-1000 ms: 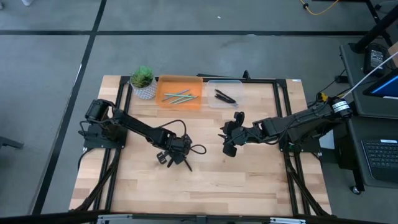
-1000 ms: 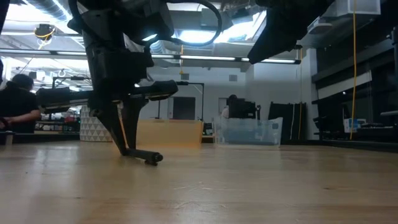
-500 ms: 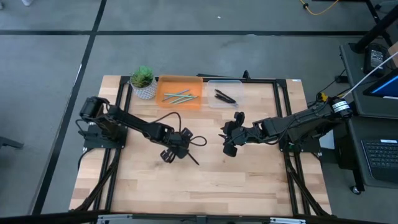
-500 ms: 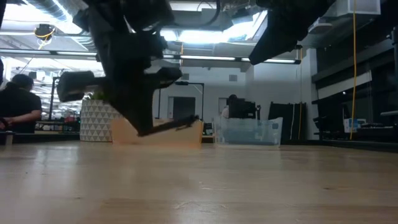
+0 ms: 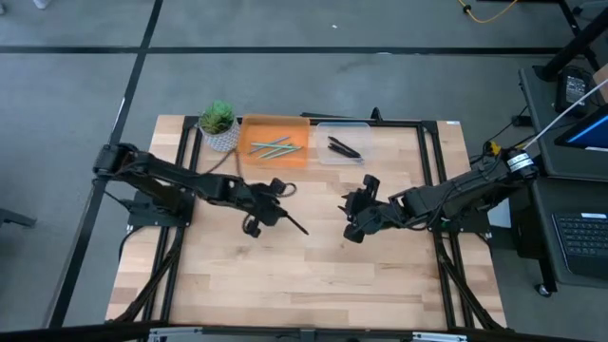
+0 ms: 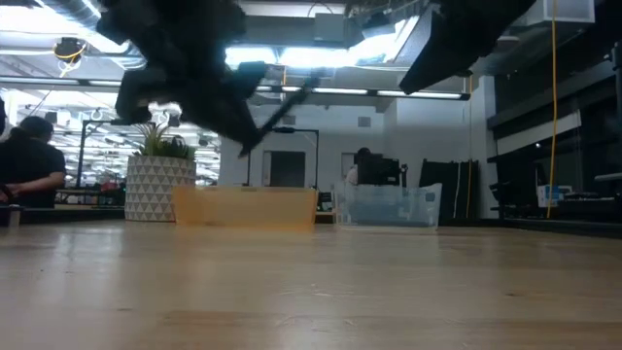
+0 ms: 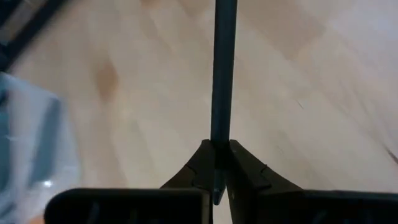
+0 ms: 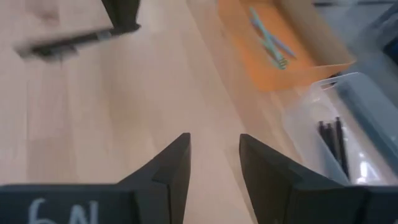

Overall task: Sort pens & pencils
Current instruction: Put the black pen into the transparent bin

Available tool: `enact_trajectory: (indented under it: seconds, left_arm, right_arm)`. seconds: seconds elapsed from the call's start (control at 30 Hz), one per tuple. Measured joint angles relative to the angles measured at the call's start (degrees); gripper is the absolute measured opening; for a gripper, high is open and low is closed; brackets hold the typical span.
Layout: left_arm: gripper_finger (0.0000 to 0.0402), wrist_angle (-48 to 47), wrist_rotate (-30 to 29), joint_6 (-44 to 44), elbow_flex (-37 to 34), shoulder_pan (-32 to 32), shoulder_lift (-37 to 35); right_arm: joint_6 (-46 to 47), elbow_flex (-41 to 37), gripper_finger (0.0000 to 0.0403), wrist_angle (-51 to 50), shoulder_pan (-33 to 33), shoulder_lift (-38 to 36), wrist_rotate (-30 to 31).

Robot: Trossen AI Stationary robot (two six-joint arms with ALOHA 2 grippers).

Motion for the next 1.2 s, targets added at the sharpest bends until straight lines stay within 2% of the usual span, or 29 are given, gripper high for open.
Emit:
enact_trajectory:
  seconds: [0.17, 0.33, 0.57, 0.8, 1.03, 1.1, 1.2]
  left_arm:
    - [0.0012, 10.45, 4.62, -0.08, -6.2, 1.55, -8.29]
    - [0.0012, 22.1, 11.25, -1.67, -11.39, 5.03, -12.85]
    - [0.0012, 33.13, 17.75, -4.5, -16.31, 10.01, -13.3]
    - [0.0012, 40.27, 18.55, -4.94, -16.41, 12.11, -13.28]
    - [0.0012, 44.93, 22.78, -10.27, -16.41, 14.68, -13.28]
    - [0.0012, 45.1, 23.9, -10.49, -16.41, 15.09, -13.28]
    - [0.0012, 45.31, 25.35, -10.5, -16.41, 15.42, -13.28]
  right_arm:
    - [1.74, 0.0, 0.0139, -0.03, 2.66, 0.0, 5.49]
    - [2.25, 0.0, 0.0139, 1.48, 4.53, 0.0, 10.39]
    - [6.07, 0.0, 0.0139, 1.82, 7.05, 0.0, 17.04]
    - [6.03, 0.0, 0.0139, 2.02, 8.13, 2.77, 26.62]
    - [8.35, 0.0, 0.0139, 4.42, 3.58, 6.06, 28.53]
    - [8.43, 0.0, 0.0139, 6.25, 1.73, 6.16, 26.83]
    - [2.18, 0.0, 0.0139, 11.46, -0.12, 6.16, 23.01]
